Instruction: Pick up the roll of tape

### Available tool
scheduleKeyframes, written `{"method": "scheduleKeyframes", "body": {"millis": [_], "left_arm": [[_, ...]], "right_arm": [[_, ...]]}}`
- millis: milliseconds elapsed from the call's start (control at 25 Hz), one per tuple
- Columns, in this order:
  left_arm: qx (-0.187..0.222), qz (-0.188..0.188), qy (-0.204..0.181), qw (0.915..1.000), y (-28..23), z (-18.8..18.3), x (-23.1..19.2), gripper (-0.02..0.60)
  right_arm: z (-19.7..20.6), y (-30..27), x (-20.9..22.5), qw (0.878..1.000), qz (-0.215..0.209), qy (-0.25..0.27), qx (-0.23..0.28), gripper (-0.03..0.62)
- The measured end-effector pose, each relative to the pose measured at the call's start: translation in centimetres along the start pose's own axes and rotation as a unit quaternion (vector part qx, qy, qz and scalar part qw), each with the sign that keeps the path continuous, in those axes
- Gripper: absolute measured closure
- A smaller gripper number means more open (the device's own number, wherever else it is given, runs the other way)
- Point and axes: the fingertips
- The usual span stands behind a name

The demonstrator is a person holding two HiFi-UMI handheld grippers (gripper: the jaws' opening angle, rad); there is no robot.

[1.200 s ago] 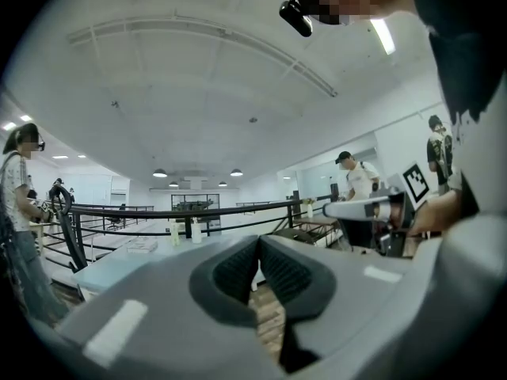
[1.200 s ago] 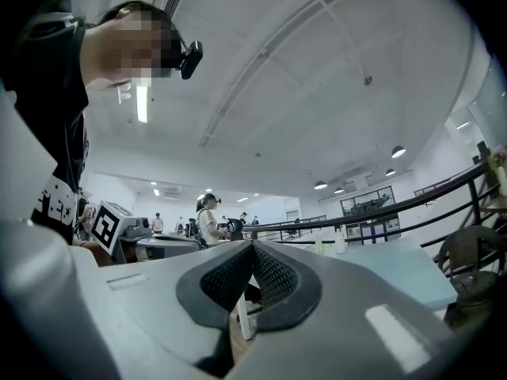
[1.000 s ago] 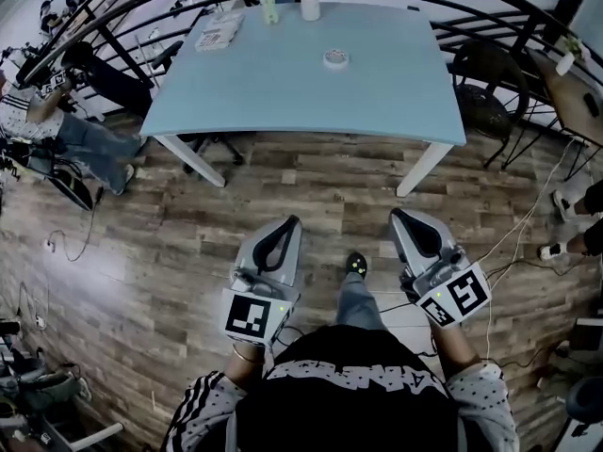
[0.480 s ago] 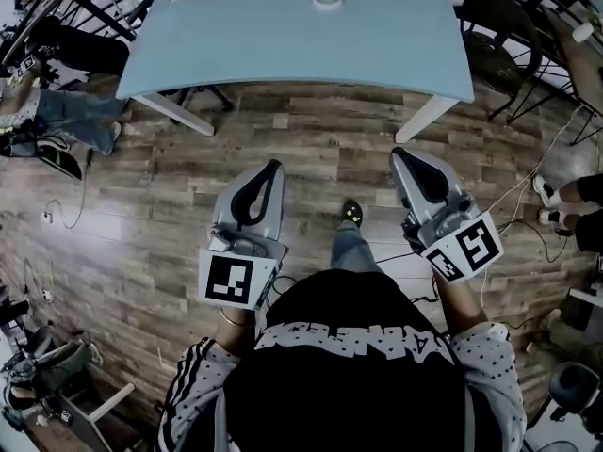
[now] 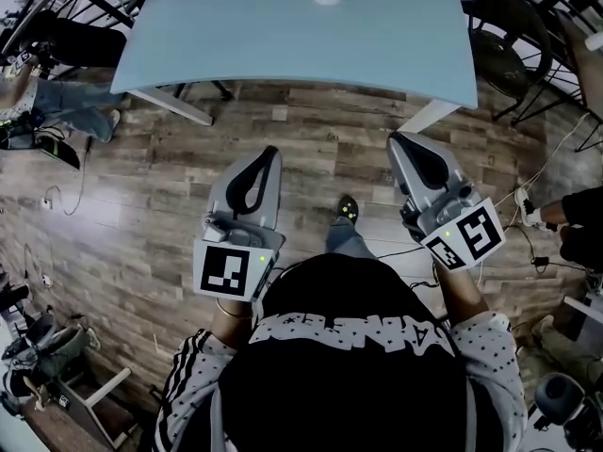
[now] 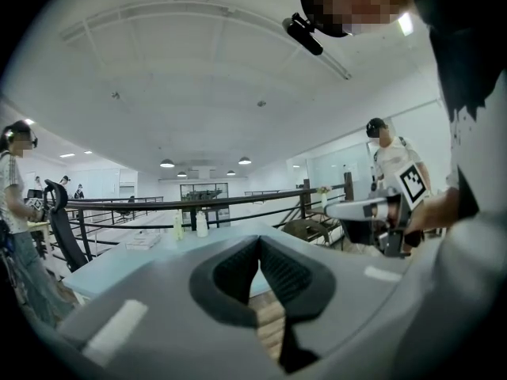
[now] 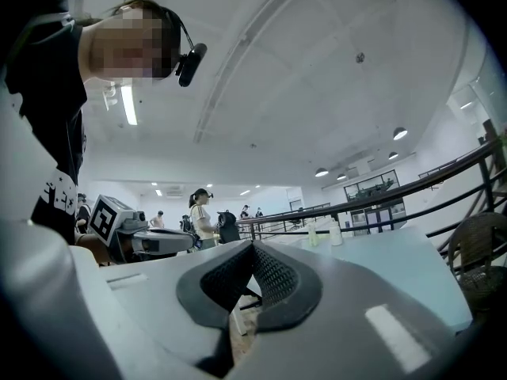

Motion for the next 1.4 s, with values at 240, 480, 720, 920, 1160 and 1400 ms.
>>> {"method": "scheduleKeyframes", "body": {"millis": [240, 480, 720, 920, 1160, 1400], "left_arm": [[-0.001, 0.001, -0.006, 1.0, -2.2, 0.0, 0.7, 0.581], [-0.018, -0.002, -0.01, 0.9998, -3.2, 1.4, 2.3, 0.581], [-0.022, -0.03, -0.022, 0.9991, -2.7, 1.2, 0.8, 0.581], [-0.018, -0.04, -0.016, 0.9989, -3.4, 1.7, -0.9, 0.581], [-0.005, -0.01, -0.018, 0.9998, -7.9, 0.9, -2.2, 0.581], [-0.016, 0.0, -0.011, 0.9998, -10.4, 2.0, -3.8, 0.581]], "right_arm": [[0.0, -0.1, 2.1, 1.0, -0.007, -0.005, 0.002, 0.592], [1.4, 0.2, 3.9, 1.0, -0.012, -0.022, -0.001, 0.592], [2.0, -0.5, 4.3, 0.999, -0.023, -0.03, -0.004, 0.592], [2.1, -1.5, 4.5, 0.999, -0.028, -0.025, -0.003, 0.592], [1.3, -3.6, 7.2, 1.0, -0.009, -0.02, -0.006, 0.592], [1.9, -5.6, 9.4, 1.0, 0.007, -0.017, -0.005, 0.592]]}}
Point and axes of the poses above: the fingertips, and each gripper's own axes: y backward along the fingers, x to its right, z out of its underside, and after that the axes turned 15 degrees about x, right-handed
